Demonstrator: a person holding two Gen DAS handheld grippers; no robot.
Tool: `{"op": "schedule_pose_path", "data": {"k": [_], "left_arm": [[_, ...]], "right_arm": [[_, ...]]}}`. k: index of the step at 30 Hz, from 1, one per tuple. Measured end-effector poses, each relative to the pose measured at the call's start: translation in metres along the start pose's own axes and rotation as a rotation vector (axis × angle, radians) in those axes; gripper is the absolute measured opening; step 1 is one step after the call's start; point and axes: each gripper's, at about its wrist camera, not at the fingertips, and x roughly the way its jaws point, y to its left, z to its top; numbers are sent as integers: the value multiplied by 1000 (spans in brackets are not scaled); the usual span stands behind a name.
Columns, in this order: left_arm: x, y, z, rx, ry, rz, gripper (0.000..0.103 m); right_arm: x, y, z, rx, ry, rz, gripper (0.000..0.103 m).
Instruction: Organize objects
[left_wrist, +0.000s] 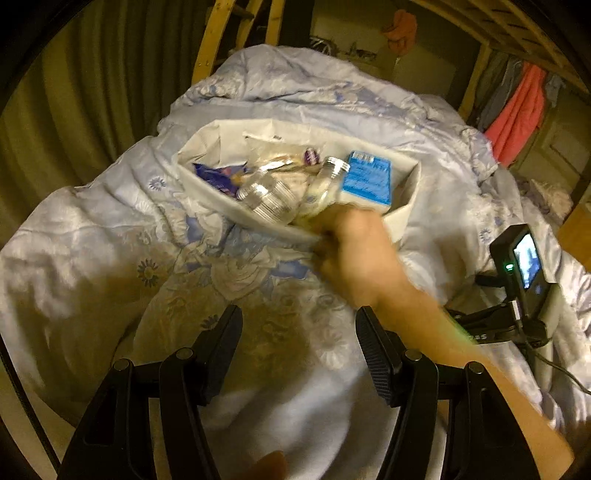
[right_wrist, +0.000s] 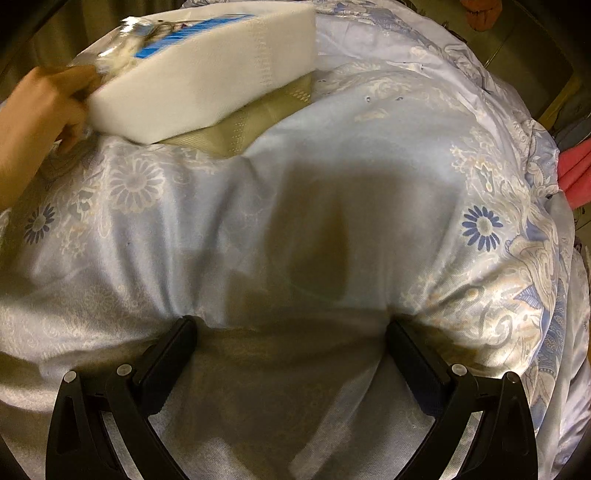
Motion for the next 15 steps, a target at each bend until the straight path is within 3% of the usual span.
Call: {"op": "schedule_pose_path", "data": {"k": [10, 15], "left_arm": [[-14, -4, 3, 20, -55, -63, 65], [-12, -7, 4, 37, -57, -29, 65]], "right_arm": [[-2, 2, -2, -9, -9, 6, 103], [-1, 2, -1, -17, -7, 0, 103]]}}
